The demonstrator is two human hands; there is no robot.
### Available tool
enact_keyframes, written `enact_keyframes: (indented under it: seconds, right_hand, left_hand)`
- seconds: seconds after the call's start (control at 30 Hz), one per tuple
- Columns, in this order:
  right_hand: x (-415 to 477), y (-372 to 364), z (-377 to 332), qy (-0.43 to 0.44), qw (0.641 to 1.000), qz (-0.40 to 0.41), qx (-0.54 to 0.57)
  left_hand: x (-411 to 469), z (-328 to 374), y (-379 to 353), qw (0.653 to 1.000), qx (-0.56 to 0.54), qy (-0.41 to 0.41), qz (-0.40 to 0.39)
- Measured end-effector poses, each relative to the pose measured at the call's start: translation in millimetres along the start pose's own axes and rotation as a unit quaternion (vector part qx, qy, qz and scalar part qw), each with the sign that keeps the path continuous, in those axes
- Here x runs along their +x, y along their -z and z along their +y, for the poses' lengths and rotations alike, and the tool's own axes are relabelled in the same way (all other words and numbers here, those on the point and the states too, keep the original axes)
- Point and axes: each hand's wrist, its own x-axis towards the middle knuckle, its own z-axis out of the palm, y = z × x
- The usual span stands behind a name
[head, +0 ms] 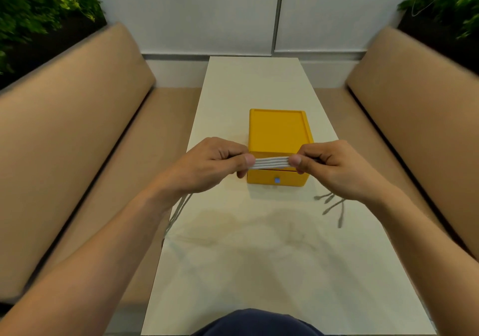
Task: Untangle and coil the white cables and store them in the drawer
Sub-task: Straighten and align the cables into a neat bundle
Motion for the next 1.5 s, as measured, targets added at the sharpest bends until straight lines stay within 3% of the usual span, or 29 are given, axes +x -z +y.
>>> enact_keyframes:
  seconds: [0.1,0.23,0.33,0.6,0.77,1.03,1.1,1.2,1.3,1.5]
  right_hand:
    - [-5.6,0.1,-6.1,0.027,0.999,-0.009,0.015]
    - [-5.4,-1.2,-9.2,0.024,0.999,-0.029,0.009]
    - [-6.5,-2.3,-9.2,0.018,0.998,-0.051,-0.018]
    - [-10.3,-1.9,-10.4,0.014,0.997,-0.044,-0.056]
    - [-14.7,4.6,-6.8,-0.032,0.995,-0.090,0.001]
    - [-12.2,7.2,1.6,-0.059,0.976,-0.175,0.116]
    - [-11.3,8.0,1.5,-0.072,0.976,-0.195,0.059]
    - [-10.2,4.0,-0.2,-0.059,0.989,-0.116,-0.071]
    - [-12.3,0.5,0.3,-0.049,0.994,-0.049,-0.089]
    - [-10.7,6.7,0.1,-0.069,0.992,-0.104,-0.024]
  left_hand:
    - [-1.2,-10.9,-0.4,0.999,0.021,0.028,-0.017]
    - [-6.8,-16.7,-6.8,0.992,0.011,0.056,-0.113]
    - [-12.5,-16.3,-13.0,0.987,0.015,0.078,-0.141]
    - [-3.1,15.0,-46.5,0.993,-0.081,0.036,-0.079]
    - [2.7,16.5,-33.3,0.999,0.029,0.005,-0.014]
    - [3.0,13.1,-10.8,0.992,0.119,0.020,-0.042]
    - [2.7,11.1,-11.1,0.992,0.121,0.022,-0.038]
    - [4.5,10.7,-11.1,0.993,0.113,0.024,-0.020]
    - [6.7,11.0,-9.5,0.993,0.119,0.025,-0.010]
    - [4.0,12.5,-5.8,0.994,0.109,0.027,-0.007]
